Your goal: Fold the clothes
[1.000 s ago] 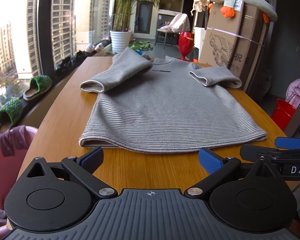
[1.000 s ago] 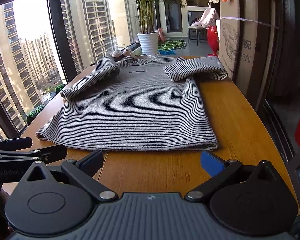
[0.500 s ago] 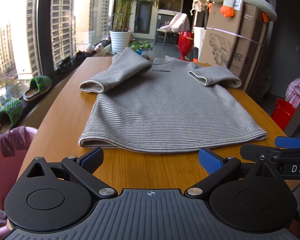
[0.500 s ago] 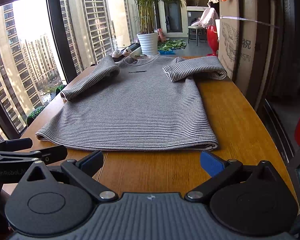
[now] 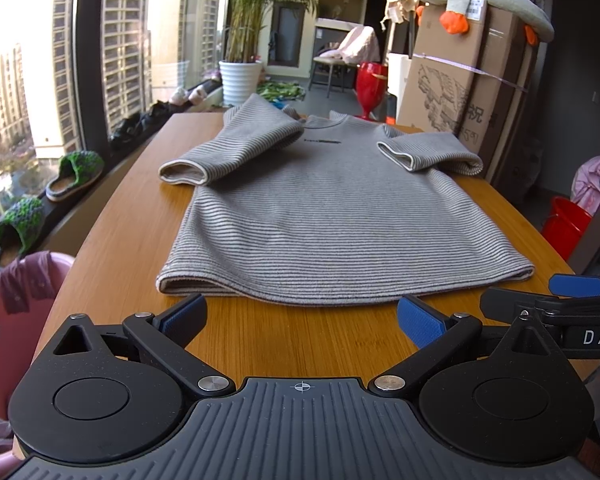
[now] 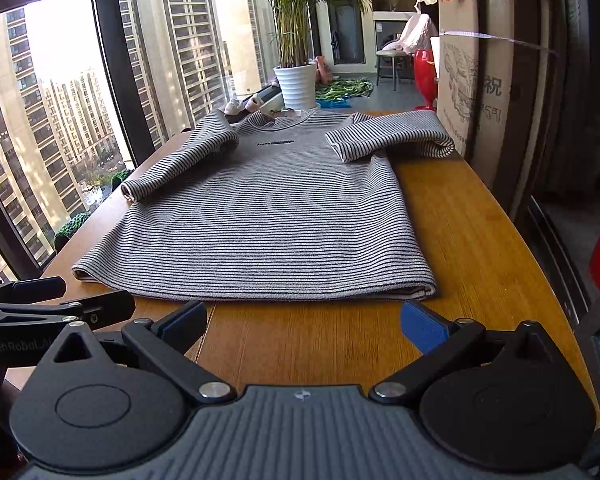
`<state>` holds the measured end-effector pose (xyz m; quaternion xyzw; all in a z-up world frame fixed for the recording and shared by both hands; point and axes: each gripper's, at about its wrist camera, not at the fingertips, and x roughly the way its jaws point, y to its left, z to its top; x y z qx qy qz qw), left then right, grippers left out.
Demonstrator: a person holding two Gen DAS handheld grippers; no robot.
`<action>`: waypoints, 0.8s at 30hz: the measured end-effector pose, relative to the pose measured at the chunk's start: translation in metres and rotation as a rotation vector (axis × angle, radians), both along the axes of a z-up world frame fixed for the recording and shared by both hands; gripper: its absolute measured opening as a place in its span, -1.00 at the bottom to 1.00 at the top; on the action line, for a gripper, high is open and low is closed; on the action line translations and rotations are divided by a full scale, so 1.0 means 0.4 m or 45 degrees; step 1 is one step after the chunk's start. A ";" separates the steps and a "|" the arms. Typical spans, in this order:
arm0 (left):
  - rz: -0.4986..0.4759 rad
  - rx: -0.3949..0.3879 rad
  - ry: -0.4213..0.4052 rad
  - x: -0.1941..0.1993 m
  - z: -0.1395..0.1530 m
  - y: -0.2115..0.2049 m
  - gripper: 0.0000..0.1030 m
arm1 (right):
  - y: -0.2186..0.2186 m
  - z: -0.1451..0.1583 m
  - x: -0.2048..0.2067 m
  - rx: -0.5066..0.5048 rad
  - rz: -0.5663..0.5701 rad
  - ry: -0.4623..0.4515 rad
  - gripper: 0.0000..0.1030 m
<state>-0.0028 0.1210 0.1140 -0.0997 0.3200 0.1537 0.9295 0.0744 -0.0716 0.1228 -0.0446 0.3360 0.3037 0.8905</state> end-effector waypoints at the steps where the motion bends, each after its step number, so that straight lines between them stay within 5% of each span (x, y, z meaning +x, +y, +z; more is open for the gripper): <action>1: 0.000 0.000 0.000 0.000 0.000 0.000 1.00 | 0.000 0.000 0.001 0.000 0.000 0.000 1.00; 24: 0.001 0.002 -0.001 0.001 -0.002 -0.002 1.00 | 0.000 -0.003 0.004 0.004 0.001 0.004 1.00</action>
